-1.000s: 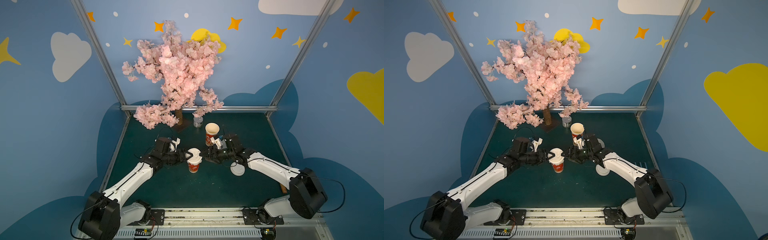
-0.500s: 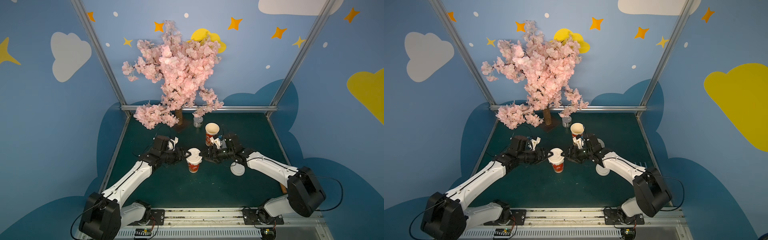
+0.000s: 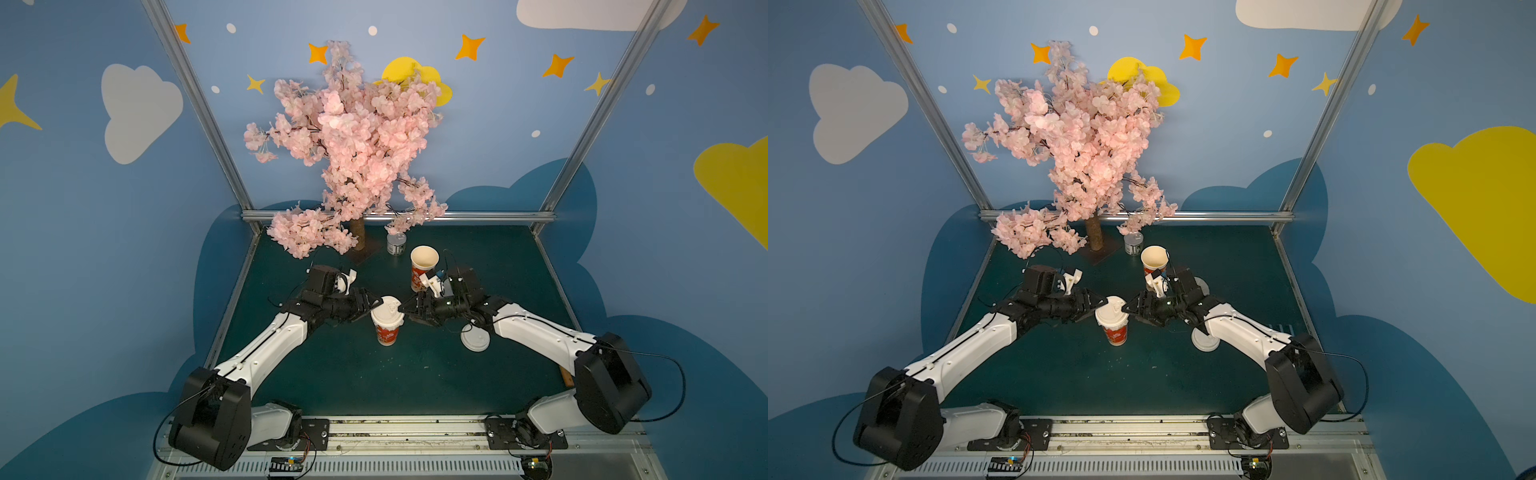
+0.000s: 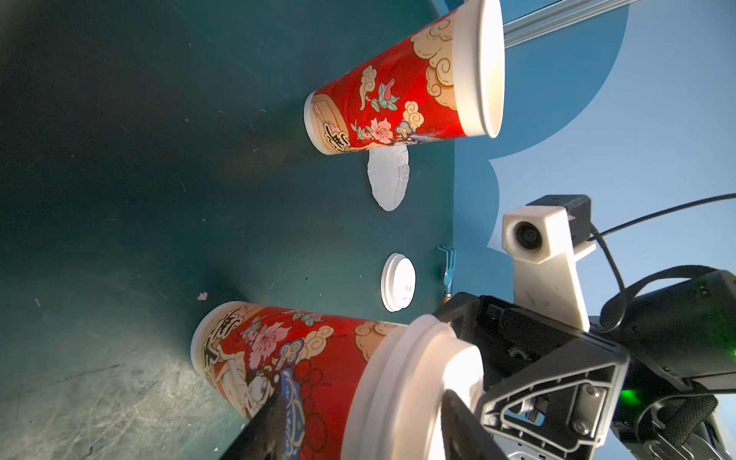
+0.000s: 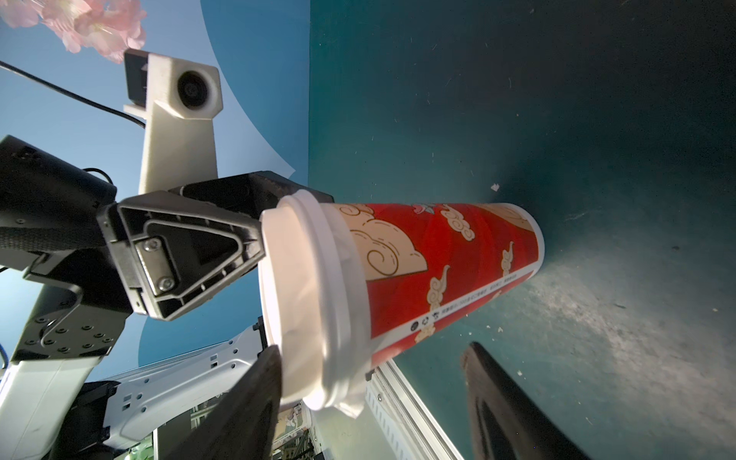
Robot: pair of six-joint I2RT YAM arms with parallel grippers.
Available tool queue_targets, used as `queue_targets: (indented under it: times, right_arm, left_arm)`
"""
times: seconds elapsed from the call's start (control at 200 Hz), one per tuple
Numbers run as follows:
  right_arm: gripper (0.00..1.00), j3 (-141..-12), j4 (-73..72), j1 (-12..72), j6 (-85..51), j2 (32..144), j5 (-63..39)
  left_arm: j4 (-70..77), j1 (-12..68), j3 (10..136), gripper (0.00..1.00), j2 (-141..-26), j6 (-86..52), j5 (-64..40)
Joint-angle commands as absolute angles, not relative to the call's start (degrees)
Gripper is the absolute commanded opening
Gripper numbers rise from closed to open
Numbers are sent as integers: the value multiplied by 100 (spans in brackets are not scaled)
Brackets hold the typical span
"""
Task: Put the leak-proof paper on the milk tea cups
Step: Secure the cup lid on the cup.
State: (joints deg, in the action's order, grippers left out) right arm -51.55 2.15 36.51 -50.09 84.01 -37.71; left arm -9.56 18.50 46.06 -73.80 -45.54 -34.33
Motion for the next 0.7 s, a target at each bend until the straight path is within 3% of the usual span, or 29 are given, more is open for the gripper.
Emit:
queue_targets:
  times: [0.0, 0.426, 0.691]
  right_arm:
    - [71, -5098, 686, 3638, -4913, 8635, -3535]
    - [75, -5354, 855, 3630, -4816, 8570, -3623]
    - [81, -5805, 1032, 3612, -4751, 8378, -3740]
  left_arm:
    - [-1218, 1797, 4618, 60, -7536, -4423, -3372]
    - [-1513, 1802, 4698, 60, -7371, -4298, -3408]
    - [-1662, 1845, 5188, 72, -7216, -4326, -3567]
